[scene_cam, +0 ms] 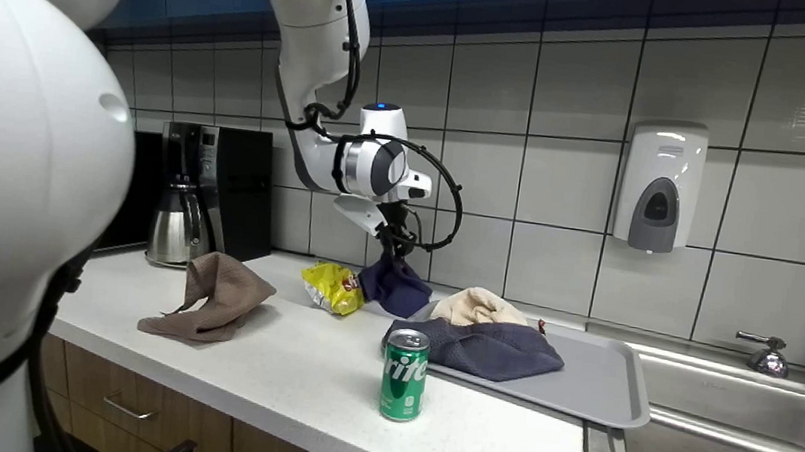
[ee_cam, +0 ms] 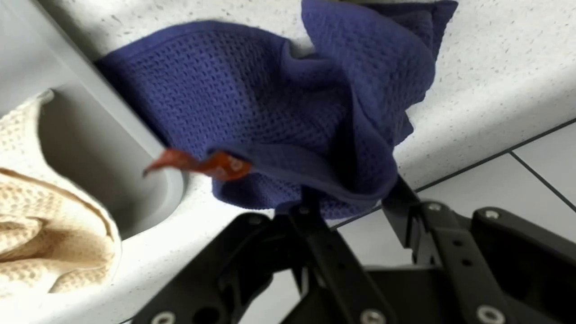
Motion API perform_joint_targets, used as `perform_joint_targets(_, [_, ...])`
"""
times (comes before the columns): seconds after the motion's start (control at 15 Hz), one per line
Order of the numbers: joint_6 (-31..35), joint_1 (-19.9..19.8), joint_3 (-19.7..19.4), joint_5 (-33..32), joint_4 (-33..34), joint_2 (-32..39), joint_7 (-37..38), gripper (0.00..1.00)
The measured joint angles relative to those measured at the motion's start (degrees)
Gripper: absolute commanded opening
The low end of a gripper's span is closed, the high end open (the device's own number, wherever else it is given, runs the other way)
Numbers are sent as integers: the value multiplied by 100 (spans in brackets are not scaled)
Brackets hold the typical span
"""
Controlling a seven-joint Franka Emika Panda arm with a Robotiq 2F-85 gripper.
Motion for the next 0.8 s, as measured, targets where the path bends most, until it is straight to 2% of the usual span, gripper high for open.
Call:
perform_joint_targets(0.2, [-1, 0, 0, 11, 29, 12, -2, 98])
perform_joint_targets(0.8, [-1, -1, -47, 78, 53, 12, -2, 100])
